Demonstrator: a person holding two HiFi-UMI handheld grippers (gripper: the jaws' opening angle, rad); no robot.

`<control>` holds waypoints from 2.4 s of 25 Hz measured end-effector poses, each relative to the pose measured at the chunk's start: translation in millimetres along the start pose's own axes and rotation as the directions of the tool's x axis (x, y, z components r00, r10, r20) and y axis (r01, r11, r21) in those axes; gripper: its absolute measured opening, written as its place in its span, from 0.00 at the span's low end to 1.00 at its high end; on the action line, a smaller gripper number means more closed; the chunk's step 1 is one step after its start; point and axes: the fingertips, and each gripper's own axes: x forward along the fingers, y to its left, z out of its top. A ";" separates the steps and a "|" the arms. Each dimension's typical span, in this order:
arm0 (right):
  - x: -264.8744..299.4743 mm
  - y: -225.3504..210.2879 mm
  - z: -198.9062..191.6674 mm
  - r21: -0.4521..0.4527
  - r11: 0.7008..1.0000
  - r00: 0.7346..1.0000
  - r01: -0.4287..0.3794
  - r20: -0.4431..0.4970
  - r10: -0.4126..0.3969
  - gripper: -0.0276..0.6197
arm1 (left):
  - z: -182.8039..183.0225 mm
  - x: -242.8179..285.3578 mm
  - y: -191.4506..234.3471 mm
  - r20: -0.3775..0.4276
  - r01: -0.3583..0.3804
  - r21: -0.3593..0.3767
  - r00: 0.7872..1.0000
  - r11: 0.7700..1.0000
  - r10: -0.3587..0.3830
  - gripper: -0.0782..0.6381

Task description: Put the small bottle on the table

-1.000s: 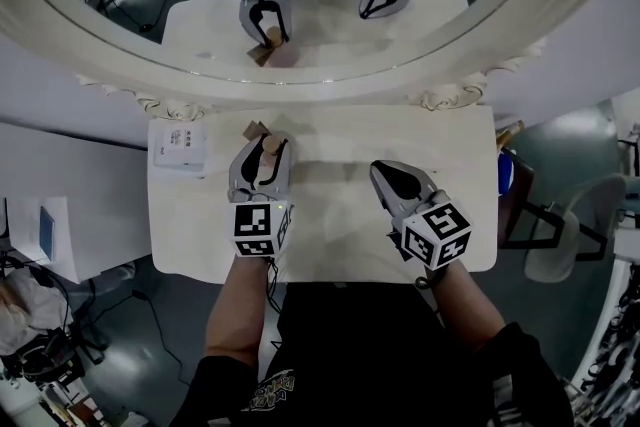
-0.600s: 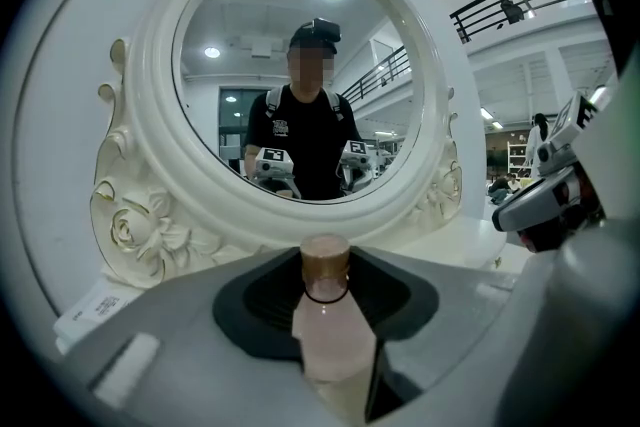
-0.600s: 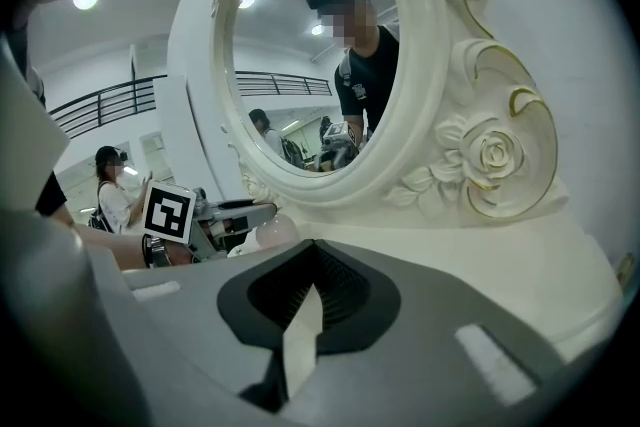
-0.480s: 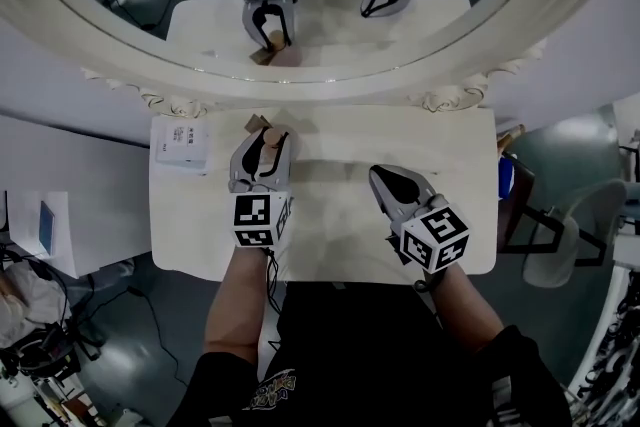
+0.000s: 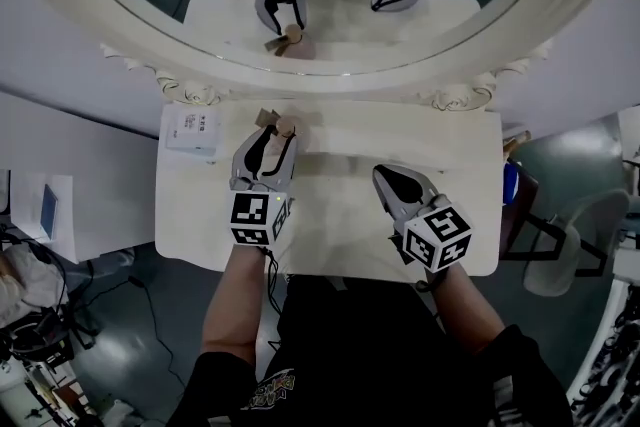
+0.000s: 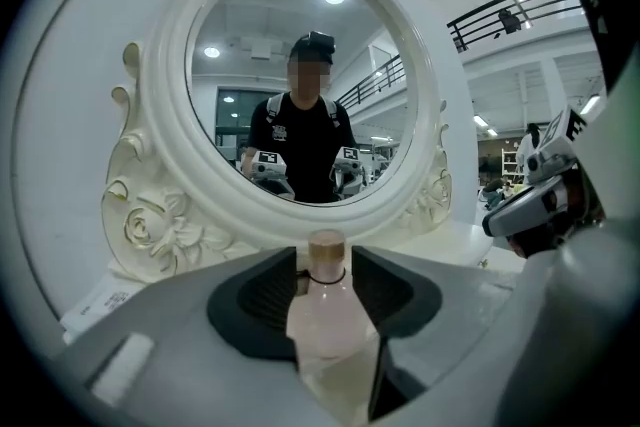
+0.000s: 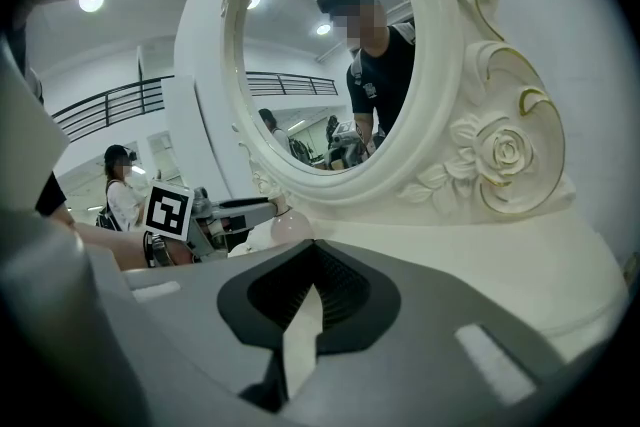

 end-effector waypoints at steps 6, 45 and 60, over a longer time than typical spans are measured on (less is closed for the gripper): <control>8.8 19.9 1.5 -0.001 0.999 0.999 -0.036 0.008 0.036 0.09 | -7.5 -43.3 -0.3 -0.004 -0.012 -0.050 1.000 0.999 0.012 0.34; -75.1 247.0 -85.6 0.069 0.972 0.965 0.226 0.123 -0.233 0.09 | -78.5 -312.0 -78.5 -0.057 0.530 -0.178 0.836 0.829 -0.546 0.11; -109.0 249.6 -101.0 -0.013 0.997 0.995 0.081 0.062 -0.081 0.09 | -80.9 -332.4 -120.5 -0.083 0.387 -0.199 0.909 0.900 -0.409 0.11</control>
